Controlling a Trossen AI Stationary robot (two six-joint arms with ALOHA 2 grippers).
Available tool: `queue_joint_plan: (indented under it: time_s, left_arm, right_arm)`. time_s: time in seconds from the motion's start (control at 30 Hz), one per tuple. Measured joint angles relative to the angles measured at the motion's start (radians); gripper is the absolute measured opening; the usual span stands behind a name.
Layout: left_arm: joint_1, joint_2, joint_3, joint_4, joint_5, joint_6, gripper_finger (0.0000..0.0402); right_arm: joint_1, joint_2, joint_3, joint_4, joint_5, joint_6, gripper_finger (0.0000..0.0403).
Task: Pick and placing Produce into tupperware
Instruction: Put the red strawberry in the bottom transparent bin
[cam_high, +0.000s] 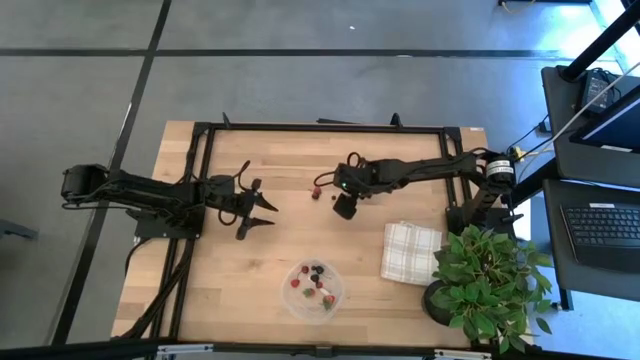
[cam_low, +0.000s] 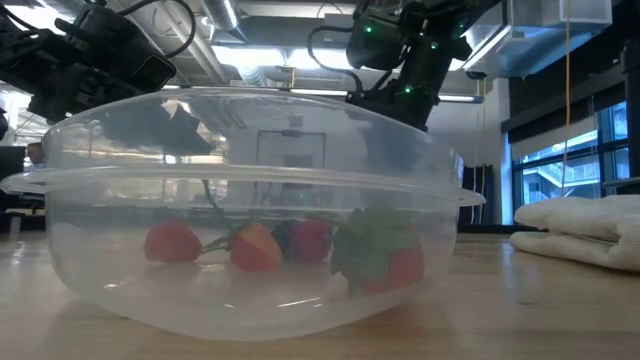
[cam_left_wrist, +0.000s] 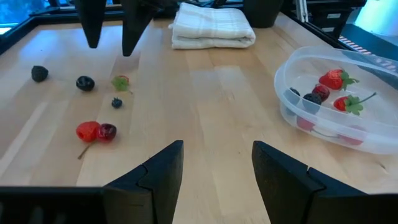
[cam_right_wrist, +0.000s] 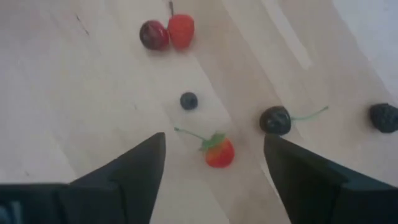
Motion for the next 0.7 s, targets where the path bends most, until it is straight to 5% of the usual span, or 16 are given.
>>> queue_joint_plan:
  time_s: [0.3,0.7]
  left_arm:
    - [0.0,0.0,0.0,-0.002,0.0,-0.001,0.0185]
    - [0.0,0.0,0.0,-0.002,0.0,-0.001,0.0185]
  right_arm:
    - [0.0,0.0,0.0,-0.035,0.055,0.138,0.0297]
    - [0.0,0.002,0.0,-0.035,-0.01,0.028,0.0297]
